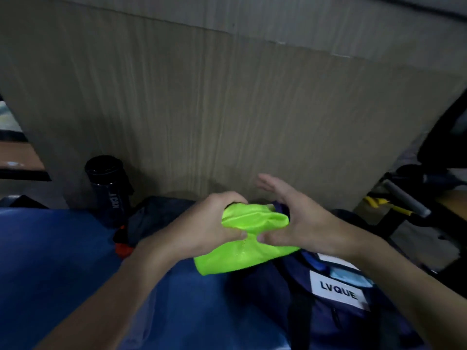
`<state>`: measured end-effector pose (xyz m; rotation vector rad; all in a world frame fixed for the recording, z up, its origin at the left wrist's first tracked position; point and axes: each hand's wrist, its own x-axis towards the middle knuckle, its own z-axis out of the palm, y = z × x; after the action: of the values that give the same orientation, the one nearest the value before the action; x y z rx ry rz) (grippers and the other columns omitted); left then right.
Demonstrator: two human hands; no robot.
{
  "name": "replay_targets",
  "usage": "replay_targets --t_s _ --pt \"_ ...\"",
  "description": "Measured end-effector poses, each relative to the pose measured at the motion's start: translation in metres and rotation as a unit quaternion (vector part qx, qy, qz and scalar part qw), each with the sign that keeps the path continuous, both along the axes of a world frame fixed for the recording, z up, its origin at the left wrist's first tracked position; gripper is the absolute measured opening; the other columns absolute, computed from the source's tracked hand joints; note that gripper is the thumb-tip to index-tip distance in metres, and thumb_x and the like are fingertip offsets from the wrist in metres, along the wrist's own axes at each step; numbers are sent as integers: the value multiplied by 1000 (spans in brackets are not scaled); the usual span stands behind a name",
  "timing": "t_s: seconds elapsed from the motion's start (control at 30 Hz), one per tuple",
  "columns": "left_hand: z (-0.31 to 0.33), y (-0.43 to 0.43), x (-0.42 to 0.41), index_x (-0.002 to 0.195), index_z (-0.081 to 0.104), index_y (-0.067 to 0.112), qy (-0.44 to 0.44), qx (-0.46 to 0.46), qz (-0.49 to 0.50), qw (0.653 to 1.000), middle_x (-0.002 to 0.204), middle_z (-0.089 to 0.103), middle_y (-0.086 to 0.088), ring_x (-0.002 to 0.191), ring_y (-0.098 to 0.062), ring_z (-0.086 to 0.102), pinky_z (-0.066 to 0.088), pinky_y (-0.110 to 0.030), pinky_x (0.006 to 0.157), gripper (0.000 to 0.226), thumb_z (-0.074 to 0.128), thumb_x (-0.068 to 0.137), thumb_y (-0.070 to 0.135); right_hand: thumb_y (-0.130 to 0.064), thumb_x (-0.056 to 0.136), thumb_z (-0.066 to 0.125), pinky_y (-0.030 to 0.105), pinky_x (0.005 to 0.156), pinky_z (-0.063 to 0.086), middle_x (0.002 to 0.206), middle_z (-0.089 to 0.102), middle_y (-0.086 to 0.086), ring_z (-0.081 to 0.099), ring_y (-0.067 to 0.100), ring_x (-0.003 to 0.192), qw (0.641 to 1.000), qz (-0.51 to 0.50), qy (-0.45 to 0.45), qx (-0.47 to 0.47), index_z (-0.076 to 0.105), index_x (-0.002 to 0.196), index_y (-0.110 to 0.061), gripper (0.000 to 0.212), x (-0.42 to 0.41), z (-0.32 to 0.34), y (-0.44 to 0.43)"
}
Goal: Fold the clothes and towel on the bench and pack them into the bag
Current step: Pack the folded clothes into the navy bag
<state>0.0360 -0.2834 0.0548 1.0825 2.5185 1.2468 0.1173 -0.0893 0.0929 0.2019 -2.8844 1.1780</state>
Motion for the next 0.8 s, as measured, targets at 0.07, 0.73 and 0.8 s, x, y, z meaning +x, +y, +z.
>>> replay_targets --t_s 0.07,0.73,0.8 --pt "16 19 12 113 62 35 25 -44 -43 998 98 66 15 89 1 60 50 -28 83 46 84 74 27 -21 71 87 10 110 26 145 41 -16 35 -11 133 999 -5 -10 35 21 152 -31 105 18 5 11" --pt "48 123 69 106 70 31 -20 30 -170 985 94 72 12 81 2 63 48 -21 74 37 84 76 15 -4 74 84 31 86 55 109 70 9 68 17 96 975 -147 60 -158 62 118 -17 51 140 0 116" --pt "50 135 75 105 68 29 -32 12 -199 979 96 74 8 81 0 66 52 -25 71 36 82 77 10 -7 70 86 30 94 52 117 67 7 65 16 106 977 -138 55 -155 54 128 -21 68 142 -4 122"
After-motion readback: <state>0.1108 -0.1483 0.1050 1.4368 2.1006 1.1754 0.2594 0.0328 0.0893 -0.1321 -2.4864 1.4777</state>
